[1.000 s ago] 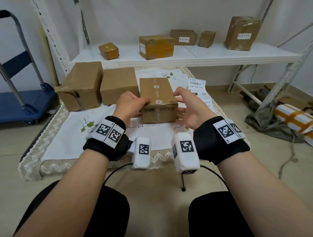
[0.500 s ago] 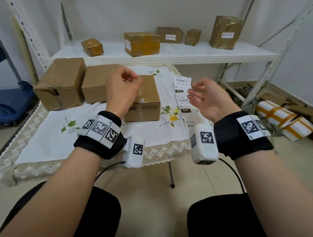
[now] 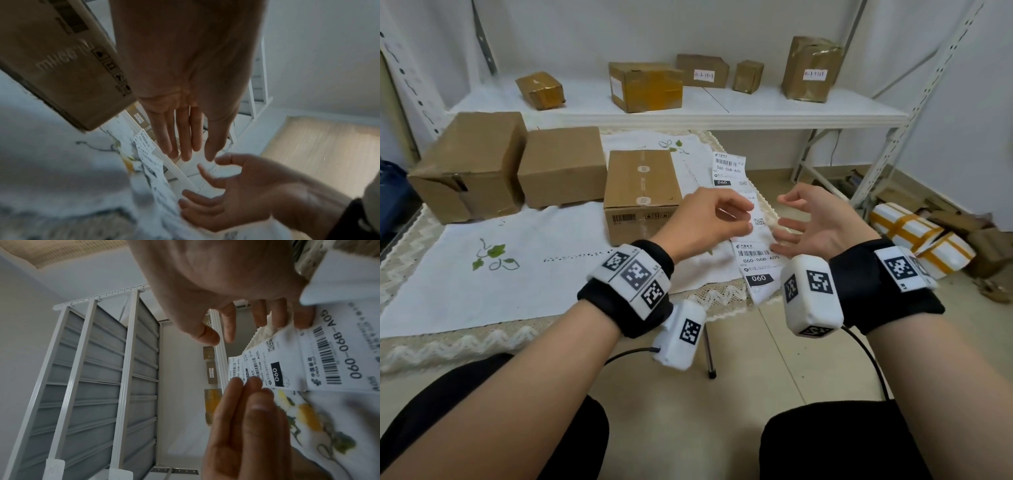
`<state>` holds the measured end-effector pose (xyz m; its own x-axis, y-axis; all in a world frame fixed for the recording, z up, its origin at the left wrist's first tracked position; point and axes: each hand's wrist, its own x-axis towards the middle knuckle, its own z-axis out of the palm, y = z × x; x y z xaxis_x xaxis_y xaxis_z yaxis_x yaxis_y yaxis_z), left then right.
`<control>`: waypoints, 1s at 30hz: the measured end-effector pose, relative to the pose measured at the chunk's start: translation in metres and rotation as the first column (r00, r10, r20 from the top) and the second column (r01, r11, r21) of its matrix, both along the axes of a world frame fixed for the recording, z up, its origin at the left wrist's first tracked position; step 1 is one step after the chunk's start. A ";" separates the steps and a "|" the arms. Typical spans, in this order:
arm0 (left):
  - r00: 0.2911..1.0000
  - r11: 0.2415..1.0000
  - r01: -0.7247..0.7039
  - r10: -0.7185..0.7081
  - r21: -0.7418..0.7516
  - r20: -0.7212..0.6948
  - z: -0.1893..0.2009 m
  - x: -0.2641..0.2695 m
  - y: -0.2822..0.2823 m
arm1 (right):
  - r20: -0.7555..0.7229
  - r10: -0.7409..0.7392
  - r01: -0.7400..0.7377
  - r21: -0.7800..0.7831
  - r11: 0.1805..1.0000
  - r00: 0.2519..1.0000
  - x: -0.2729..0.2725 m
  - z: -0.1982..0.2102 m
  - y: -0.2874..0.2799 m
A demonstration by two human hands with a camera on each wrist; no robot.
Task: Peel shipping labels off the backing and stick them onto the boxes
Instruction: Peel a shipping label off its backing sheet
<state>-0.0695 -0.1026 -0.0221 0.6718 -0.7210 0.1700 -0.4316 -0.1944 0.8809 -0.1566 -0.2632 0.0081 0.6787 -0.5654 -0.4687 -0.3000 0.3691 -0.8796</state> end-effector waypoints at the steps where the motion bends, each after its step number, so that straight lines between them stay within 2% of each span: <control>1: 0.999 0.999 0.016 -0.018 0.051 0.041 -0.004 0.000 -0.003 | -0.009 -0.004 0.004 -0.010 1.000 1.000 0.000 -0.001 -0.001; 4: 0.995 0.988 0.032 -0.046 0.150 0.091 -0.014 0.001 -0.011 | -0.035 -0.014 0.013 -0.027 1.000 0.999 0.002 -0.002 -0.003; 9: 0.988 0.952 0.090 -0.122 0.293 0.091 -0.022 -0.001 -0.016 | -0.005 -0.038 0.039 0.060 0.997 0.999 0.000 -0.004 -0.009; 12: 0.982 0.946 0.083 -0.132 0.313 0.137 -0.025 -0.003 -0.018 | 0.001 -0.035 0.035 0.080 0.996 0.999 -0.001 -0.005 -0.011; 22: 0.976 0.990 -0.016 -0.014 0.138 0.218 -0.025 -0.004 -0.024 | 0.070 0.034 -0.043 0.121 0.992 0.997 0.006 -0.014 -0.005; 30: 0.969 0.992 -0.122 0.127 -0.036 0.211 -0.020 0.000 -0.026 | 0.111 0.114 -0.127 0.121 0.984 0.987 0.016 -0.019 0.001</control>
